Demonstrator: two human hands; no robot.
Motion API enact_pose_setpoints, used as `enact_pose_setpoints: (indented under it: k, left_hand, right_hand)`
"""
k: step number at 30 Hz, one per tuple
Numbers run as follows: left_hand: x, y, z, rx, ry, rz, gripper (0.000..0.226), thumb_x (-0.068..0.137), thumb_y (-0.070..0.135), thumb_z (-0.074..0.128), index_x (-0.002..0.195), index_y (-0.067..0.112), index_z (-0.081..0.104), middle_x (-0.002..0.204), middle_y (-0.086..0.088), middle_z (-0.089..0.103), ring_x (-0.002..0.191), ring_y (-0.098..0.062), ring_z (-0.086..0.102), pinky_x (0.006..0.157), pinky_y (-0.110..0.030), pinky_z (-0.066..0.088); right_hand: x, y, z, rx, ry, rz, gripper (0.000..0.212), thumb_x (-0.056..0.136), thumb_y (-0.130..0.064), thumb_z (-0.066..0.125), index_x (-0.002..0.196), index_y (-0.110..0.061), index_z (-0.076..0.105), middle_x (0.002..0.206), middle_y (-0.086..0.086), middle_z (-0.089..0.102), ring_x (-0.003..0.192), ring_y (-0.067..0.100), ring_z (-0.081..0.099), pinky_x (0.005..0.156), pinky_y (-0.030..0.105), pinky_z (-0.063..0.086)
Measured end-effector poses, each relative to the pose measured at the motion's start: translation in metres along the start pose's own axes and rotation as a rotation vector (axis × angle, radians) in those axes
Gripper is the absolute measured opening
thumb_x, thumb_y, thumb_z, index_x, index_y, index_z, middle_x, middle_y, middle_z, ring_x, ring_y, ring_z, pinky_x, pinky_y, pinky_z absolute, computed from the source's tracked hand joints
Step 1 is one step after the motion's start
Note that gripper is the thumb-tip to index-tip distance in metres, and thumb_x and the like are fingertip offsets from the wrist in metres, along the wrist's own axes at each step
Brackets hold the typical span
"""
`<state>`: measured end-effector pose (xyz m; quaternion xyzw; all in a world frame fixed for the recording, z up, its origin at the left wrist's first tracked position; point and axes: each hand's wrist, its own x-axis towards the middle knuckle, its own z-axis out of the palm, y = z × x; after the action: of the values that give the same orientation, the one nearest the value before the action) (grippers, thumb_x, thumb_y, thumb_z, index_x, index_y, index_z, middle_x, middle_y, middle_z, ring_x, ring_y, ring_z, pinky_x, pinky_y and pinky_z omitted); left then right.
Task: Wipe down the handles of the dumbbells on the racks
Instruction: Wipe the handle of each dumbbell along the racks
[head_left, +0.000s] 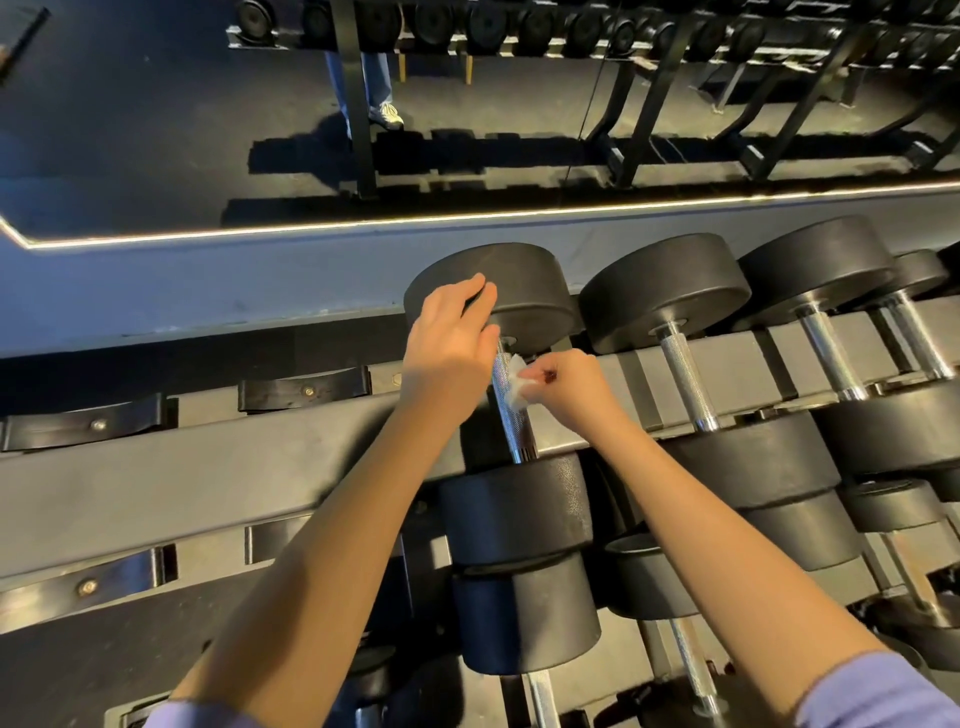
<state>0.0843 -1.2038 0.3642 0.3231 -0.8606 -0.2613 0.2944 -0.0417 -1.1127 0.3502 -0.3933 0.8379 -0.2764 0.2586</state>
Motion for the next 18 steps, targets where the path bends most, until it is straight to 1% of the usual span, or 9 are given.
enact_pose_setpoints:
  k: [3,6,8,10,11,12,13,15,18]
  left_hand:
    - [0.002,0.0,-0.002,0.001,-0.02,-0.015,0.042,0.1,0.02,0.045,0.142,0.013,0.044,0.146,0.0,0.041,0.134,-0.014,0.031,0.105,-0.021,0.021]
    - [0.003,-0.002,-0.003,0.0,-0.039,-0.024,0.043,0.1,0.022,0.043,0.142,0.016,0.043,0.147,0.003,0.039,0.135,-0.01,0.029,0.104,-0.018,0.019]
    - [0.003,-0.003,-0.003,-0.017,-0.04,-0.045,0.043,0.101,0.023,0.042,0.143,0.018,0.042,0.148,0.004,0.038,0.134,-0.007,0.027,0.103,-0.016,0.017]
    - [0.003,-0.003,-0.001,-0.03,-0.034,-0.05,0.043,0.101,0.023,0.042,0.143,0.019,0.041,0.148,0.005,0.037,0.134,-0.007,0.027,0.104,-0.016,0.018]
    - [0.002,-0.003,-0.001,-0.03,-0.031,-0.044,0.043,0.101,0.023,0.042,0.143,0.018,0.041,0.148,0.004,0.037,0.135,-0.007,0.027,0.105,-0.017,0.018]
    - [0.002,-0.003,-0.001,-0.028,-0.027,-0.038,0.043,0.1,0.023,0.043,0.143,0.017,0.042,0.148,0.003,0.038,0.135,-0.008,0.027,0.105,-0.018,0.019]
    - [0.001,-0.002,0.0,-0.026,-0.025,-0.035,0.043,0.1,0.022,0.043,0.143,0.017,0.042,0.148,0.003,0.038,0.135,-0.008,0.028,0.106,-0.019,0.019]
    - [0.001,-0.002,-0.001,-0.02,-0.03,-0.036,0.043,0.1,0.022,0.043,0.143,0.016,0.041,0.148,0.003,0.038,0.136,-0.01,0.028,0.106,-0.02,0.02]
    - [0.0,0.0,-0.003,-0.006,-0.046,-0.025,0.044,0.1,0.021,0.043,0.144,0.014,0.041,0.148,0.002,0.037,0.137,-0.012,0.027,0.106,-0.021,0.022]
  right_hand:
    - [0.012,-0.004,0.007,0.076,0.116,-0.02,0.021,0.083,-0.007,0.067,0.104,-0.005,0.073,0.095,0.007,0.07,0.085,0.014,0.059,0.077,0.019,0.04]
    - [0.017,-0.007,0.011,0.099,0.151,-0.03,0.024,0.085,-0.009,0.067,0.109,-0.005,0.071,0.106,0.009,0.07,0.097,0.02,0.063,0.084,0.021,0.043]
    - [0.016,-0.007,0.01,0.055,0.092,-0.023,0.019,0.084,-0.011,0.068,0.102,-0.007,0.073,0.1,0.01,0.07,0.091,0.02,0.061,0.08,0.022,0.043]
    - [0.009,-0.004,0.004,-0.088,-0.065,0.003,0.003,0.08,-0.015,0.071,0.082,-0.017,0.073,0.084,0.007,0.063,0.08,0.017,0.053,0.068,0.02,0.039]
    - [0.005,-0.001,0.001,-0.165,-0.136,0.004,0.01,0.08,-0.016,0.071,0.076,-0.024,0.068,0.081,0.003,0.059,0.079,0.016,0.05,0.064,0.019,0.038]
    - [0.0,0.004,-0.002,-0.197,-0.18,-0.01,0.014,0.082,-0.016,0.07,0.077,-0.028,0.065,0.082,0.0,0.057,0.08,0.014,0.05,0.062,0.016,0.038]
    - [-0.004,0.007,-0.005,-0.187,-0.197,-0.028,0.012,0.082,-0.015,0.069,0.084,-0.027,0.067,0.084,-0.002,0.058,0.081,0.012,0.051,0.063,0.014,0.038]
    - [-0.006,0.008,-0.006,-0.146,-0.17,-0.04,0.016,0.081,-0.012,0.07,0.096,-0.016,0.073,0.086,-0.001,0.062,0.081,0.012,0.053,0.064,0.012,0.04]
    - [0.004,0.004,0.002,-0.039,-0.002,-0.045,0.019,0.075,-0.005,0.073,0.093,-0.008,0.075,0.093,0.008,0.07,0.084,0.015,0.057,0.074,0.021,0.044]
